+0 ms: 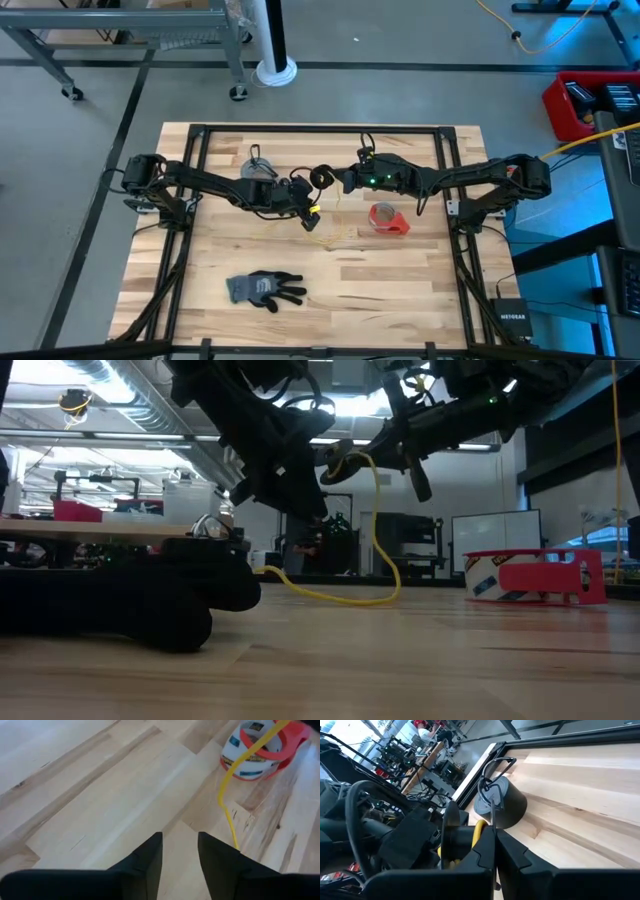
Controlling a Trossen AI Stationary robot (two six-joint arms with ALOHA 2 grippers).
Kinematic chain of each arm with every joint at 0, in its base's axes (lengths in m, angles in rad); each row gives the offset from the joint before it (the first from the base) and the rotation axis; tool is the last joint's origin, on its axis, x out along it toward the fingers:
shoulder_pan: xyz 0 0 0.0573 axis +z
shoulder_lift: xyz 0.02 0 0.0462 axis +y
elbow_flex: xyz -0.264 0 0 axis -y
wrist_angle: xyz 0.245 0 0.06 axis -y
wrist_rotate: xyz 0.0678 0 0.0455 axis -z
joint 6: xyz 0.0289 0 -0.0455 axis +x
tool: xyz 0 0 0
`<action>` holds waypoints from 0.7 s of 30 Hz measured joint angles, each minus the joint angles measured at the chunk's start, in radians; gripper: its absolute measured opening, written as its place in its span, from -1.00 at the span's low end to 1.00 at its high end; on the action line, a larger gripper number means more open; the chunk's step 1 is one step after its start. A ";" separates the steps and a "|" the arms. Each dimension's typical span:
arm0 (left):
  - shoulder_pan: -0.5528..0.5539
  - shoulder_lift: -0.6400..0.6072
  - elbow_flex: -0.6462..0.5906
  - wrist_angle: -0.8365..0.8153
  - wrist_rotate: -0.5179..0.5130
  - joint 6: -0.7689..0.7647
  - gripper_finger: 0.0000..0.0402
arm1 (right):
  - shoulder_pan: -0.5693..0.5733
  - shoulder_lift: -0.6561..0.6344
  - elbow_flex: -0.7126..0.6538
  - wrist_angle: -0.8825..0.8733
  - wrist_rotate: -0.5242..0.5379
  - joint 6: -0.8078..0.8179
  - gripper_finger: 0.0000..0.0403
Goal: Coil cords
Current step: Coil the yellow wire onto the spool
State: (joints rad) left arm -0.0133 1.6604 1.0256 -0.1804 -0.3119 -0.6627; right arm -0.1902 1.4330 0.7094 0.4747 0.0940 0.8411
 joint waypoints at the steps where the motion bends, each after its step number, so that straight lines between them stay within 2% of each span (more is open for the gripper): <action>1: -0.003 0.000 0.000 -0.002 0.000 -0.017 -0.39 | 0.000 0.000 0.000 0.000 0.003 -0.002 -0.97; 7: -0.055 0.000 -0.007 -0.026 -0.042 -0.086 -0.39 | 0.000 0.000 0.000 -0.001 0.071 -0.016 -0.97; 10: -0.098 0.000 -0.027 -0.007 -0.130 -0.090 -0.39 | 0.000 0.000 0.000 -0.001 0.082 -0.027 -0.97; 15: -0.169 -0.003 -0.085 0.016 -0.334 -0.119 -0.39 | 0.000 -0.025 0.000 -0.023 0.057 -0.035 -0.97; 18: -0.193 -0.023 -0.117 0.009 -0.373 -0.148 -0.39 | 0.000 -0.082 0.000 -0.077 0.030 -0.052 -0.97; 21: -0.207 -0.066 -0.160 -0.010 -0.417 -0.165 -0.39 | 0.000 -0.166 0.000 -0.211 0.018 -0.067 -0.97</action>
State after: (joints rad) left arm -0.2207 1.5948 0.8658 -0.1902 -0.7292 -0.8279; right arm -0.1902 1.2669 0.7094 0.2636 0.1117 0.7736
